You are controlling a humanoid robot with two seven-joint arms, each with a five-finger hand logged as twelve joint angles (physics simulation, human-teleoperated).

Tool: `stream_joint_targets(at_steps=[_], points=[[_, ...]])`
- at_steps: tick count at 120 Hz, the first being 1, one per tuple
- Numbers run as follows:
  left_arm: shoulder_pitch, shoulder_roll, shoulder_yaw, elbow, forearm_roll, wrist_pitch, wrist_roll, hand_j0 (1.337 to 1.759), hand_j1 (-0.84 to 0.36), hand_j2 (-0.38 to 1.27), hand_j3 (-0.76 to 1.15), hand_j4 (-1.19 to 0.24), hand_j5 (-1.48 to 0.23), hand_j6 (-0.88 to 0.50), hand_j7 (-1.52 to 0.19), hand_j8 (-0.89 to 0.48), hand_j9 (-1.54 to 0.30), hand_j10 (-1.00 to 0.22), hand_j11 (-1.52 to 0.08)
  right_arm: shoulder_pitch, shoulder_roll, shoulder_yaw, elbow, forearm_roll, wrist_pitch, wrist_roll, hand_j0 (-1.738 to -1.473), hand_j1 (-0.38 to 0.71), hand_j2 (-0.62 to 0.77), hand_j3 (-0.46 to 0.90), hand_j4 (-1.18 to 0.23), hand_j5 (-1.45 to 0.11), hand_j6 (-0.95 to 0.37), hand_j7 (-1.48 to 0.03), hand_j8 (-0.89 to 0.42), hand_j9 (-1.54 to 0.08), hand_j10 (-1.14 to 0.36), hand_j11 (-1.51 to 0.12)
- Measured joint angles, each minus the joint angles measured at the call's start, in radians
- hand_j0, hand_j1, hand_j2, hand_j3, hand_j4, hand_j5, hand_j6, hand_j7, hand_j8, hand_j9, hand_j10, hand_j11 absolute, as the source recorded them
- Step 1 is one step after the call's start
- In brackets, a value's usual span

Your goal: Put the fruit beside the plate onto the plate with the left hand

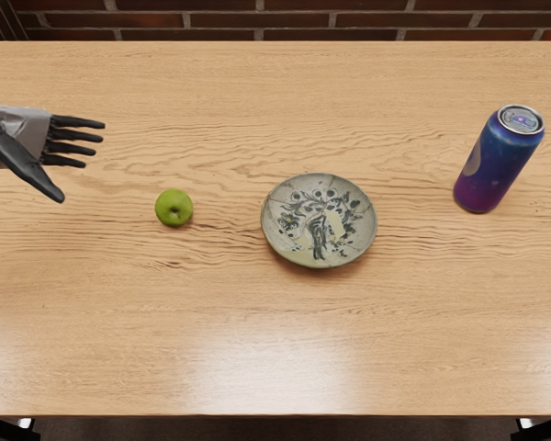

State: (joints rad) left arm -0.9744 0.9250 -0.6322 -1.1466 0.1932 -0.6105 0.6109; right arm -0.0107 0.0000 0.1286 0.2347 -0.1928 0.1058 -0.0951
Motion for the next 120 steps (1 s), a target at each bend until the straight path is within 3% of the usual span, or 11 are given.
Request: stream_joint_targets(at_steps=[18,28,44,62,71,86,106,120], points=[[-0.001,-0.014,0.001,0.002,-0.003,-0.001,0.0,1.658,0.33,0.01,0.0,-0.01,-0.02,-0.01,-0.02,-0.01,-0.02,-0.01,-0.02,0.0,0.0,0.0,0.0,0.0,0.0,0.0,-1.658,-0.33,0.0,0.0,-0.02,-0.02,-0.02,-0.02,-0.02,-0.02,-0.02,-0.02],[-0.014,-0.074,0.006,0.002,-0.002,-0.001,0.0,1.658,0.34,0.0,0.0,-0.01,-0.02,-0.01,-0.01,-0.01,-0.01,-0.01,-0.01,0.0,0.0,0.0,0.0,0.0,0.0,0.0,-1.658,-0.33,0.0,0.0,-0.02,-0.02,-0.02,-0.02,-0.02,-0.02,-0.02,-0.02],[-0.077,-0.151,0.036,0.001,0.022,-0.001,0.0,1.658,0.34,0.0,0.0,-0.01,-0.01,-0.01,-0.01,-0.01,-0.01,-0.01,-0.01,0.0,0.0,0.0,0.0,0.0,0.0,0.0,-1.658,-0.33,0.0,0.0,-0.02,-0.02,-0.02,-0.02,-0.02,-0.02,-0.02,-0.02],[-0.097,-0.283,0.048,0.0,0.203,0.028,0.0,1.658,0.34,0.0,0.0,-0.01,-0.01,-0.01,-0.01,-0.01,-0.01,-0.01,-0.01,0.0,0.0,0.0,0.0,0.0,0.0,0.0,-1.658,-0.33,0.0,0.0,-0.02,-0.02,-0.02,-0.02,-0.02,-0.02,-0.02,-0.02],[-0.104,-0.379,0.05,-0.001,0.345,0.123,0.0,1.658,0.34,0.0,0.0,-0.01,-0.01,-0.01,-0.01,-0.01,-0.01,-0.01,-0.01,0.0,0.0,0.0,0.0,0.0,0.0,0.0,-1.658,-0.33,0.0,0.0,-0.02,-0.02,-0.02,-0.02,-0.02,-0.02,-0.02,-0.02],[-0.142,-0.409,0.132,-0.004,0.56,0.296,0.0,1.658,0.34,0.0,0.0,-0.01,-0.01,-0.01,-0.01,-0.01,-0.01,-0.01,-0.01,0.0,0.0,0.0,0.0,0.0,0.0,0.0,-1.658,-0.33,0.0,0.0,-0.02,-0.02,-0.02,-0.02,-0.02,-0.02,-0.02,-0.02],[-0.122,-0.475,0.291,-0.008,0.644,0.401,0.0,1.658,0.33,0.0,0.0,-0.02,-0.02,-0.02,-0.02,-0.02,-0.02,-0.02,-0.02,0.0,0.0,0.0,0.0,0.0,0.0,0.0,-1.658,-0.33,0.0,0.0,-0.02,-0.02,-0.02,-0.02,-0.02,-0.02,-0.02,-0.02],[-0.127,-0.492,0.33,-0.008,0.658,0.428,0.0,1.658,0.21,0.02,0.0,-0.12,-0.15,-0.12,-0.15,-0.12,-0.15,-0.12,-0.15,0.0,0.0,0.0,0.0,0.0,0.0,0.0,-1.658,-0.33,0.0,0.0,-0.02,-0.02,-0.02,-0.02,-0.02,-0.02,-0.02,-0.02]])
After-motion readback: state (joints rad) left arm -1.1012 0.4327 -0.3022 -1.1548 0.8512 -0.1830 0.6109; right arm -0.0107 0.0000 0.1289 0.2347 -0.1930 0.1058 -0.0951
